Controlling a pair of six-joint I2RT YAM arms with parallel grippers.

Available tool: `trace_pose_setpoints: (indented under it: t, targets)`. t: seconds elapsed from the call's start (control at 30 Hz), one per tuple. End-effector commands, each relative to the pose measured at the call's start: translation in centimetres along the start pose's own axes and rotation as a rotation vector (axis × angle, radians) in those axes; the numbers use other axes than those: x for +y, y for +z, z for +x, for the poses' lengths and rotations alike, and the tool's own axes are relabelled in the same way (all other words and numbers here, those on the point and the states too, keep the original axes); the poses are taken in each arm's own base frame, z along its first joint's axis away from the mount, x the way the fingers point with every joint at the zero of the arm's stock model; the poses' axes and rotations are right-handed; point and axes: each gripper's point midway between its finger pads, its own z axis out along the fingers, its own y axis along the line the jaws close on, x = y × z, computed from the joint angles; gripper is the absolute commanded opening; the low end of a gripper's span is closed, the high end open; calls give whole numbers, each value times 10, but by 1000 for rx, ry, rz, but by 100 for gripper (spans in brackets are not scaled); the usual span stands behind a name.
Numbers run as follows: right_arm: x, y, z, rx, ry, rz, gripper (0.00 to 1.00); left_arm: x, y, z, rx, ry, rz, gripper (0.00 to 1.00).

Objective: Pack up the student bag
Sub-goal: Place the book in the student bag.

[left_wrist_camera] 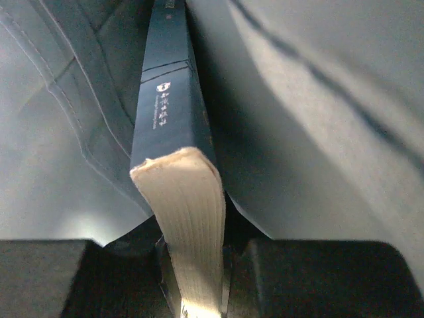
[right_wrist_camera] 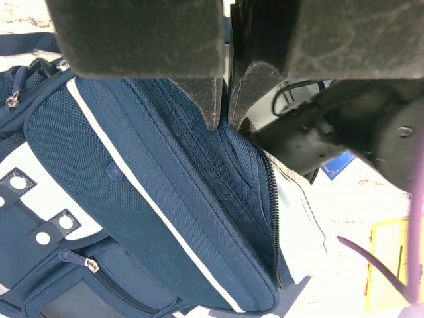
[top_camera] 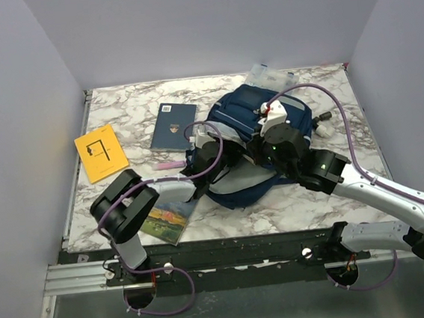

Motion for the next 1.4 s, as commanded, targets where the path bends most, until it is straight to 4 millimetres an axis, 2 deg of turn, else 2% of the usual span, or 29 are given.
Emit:
trace_pose_setpoints:
  t: [0.0, 0.17, 0.23, 0.37, 0.43, 0.5, 0.67, 0.8, 0.97, 1.1, 1.17, 1.23, 1.37]
  targets:
    - [8, 0, -25, -94, 64, -57, 1, -37, 26, -16, -133, -101, 159, 0]
    - [1, -1, -19, -80, 70, -42, 1, -24, 46, -17, -180, -122, 130, 0]
    - [-3, -2, -18, -80, 71, -33, 1, -22, 51, -15, -169, -121, 112, 6]
    - [-13, -5, -19, -83, 66, 0, 0, 4, 51, -1, -101, -143, -13, 51]
    - [-17, -6, -18, -91, 64, 13, 1, 13, 43, 4, -71, -194, -41, 82]
    - [-20, -7, -17, -89, 64, 15, 1, 16, 34, 10, -32, -202, -50, 98]
    - [-27, -4, -11, -77, 58, 47, 0, 5, 17, 19, 53, -228, -42, 98]
    - [-33, -6, -12, -71, 71, 72, 1, -1, -4, 28, 133, -277, -59, 98]
    - [-32, -4, -13, -81, 82, 68, 1, 1, -22, 31, 170, -307, -96, 98]
    - [-29, -2, -10, -69, 78, 54, 1, 17, -28, 32, 168, -317, -154, 96]
    - [-30, -1, -11, -71, 70, 58, 1, 24, -25, 34, 173, -317, -176, 84]
    - [-31, -3, -12, -60, 71, 63, 1, 28, -17, 34, 176, -335, -190, 66]
    - [-25, -5, -14, -82, 96, 23, 1, 18, 20, 22, 106, -255, -169, 34]
